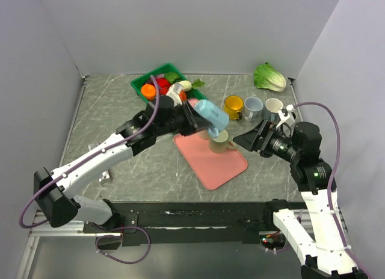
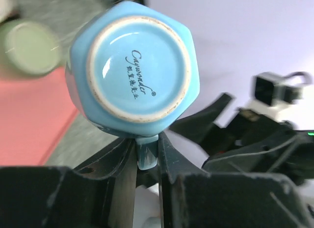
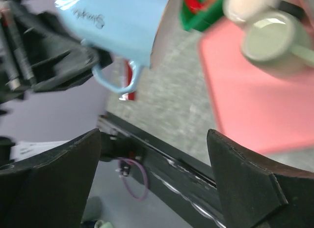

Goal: Turn the mug right side up

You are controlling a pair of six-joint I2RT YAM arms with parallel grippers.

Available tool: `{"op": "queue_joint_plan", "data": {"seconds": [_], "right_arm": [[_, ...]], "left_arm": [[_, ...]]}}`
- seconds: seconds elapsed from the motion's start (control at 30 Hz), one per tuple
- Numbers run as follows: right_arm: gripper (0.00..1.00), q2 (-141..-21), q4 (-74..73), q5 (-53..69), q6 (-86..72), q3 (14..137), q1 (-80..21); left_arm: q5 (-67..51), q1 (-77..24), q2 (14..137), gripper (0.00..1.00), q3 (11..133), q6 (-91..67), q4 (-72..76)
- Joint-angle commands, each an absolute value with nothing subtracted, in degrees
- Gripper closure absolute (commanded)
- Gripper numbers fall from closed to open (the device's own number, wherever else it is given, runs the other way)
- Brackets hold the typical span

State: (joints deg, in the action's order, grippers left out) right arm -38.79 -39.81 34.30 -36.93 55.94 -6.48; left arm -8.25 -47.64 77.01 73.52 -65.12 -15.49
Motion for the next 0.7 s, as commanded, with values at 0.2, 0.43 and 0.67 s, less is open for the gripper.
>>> {"op": "queue_joint_plan", "data": {"seconds": [0.2, 0.43, 0.67], "right_arm": [[0.05, -38.41, -0.29, 46.41, -64.56, 49.05, -6.59], [0.07, -42.01, 9.48, 45.0, -69.78, 52.65, -7.12], [0.12, -45.61, 16.69, 44.3, -75.49, 54.32, -7.82]], "left_arm": [[-22.84, -43.77, 74.35, 0.99, 71.9, -75.76, 25.21], [-25.92, -43.68, 77.16, 0.99, 70.49, -79.27, 40.4], [-26.89, -43.68, 79.28, 0.99, 70.14, -78.4, 44.03]]}}
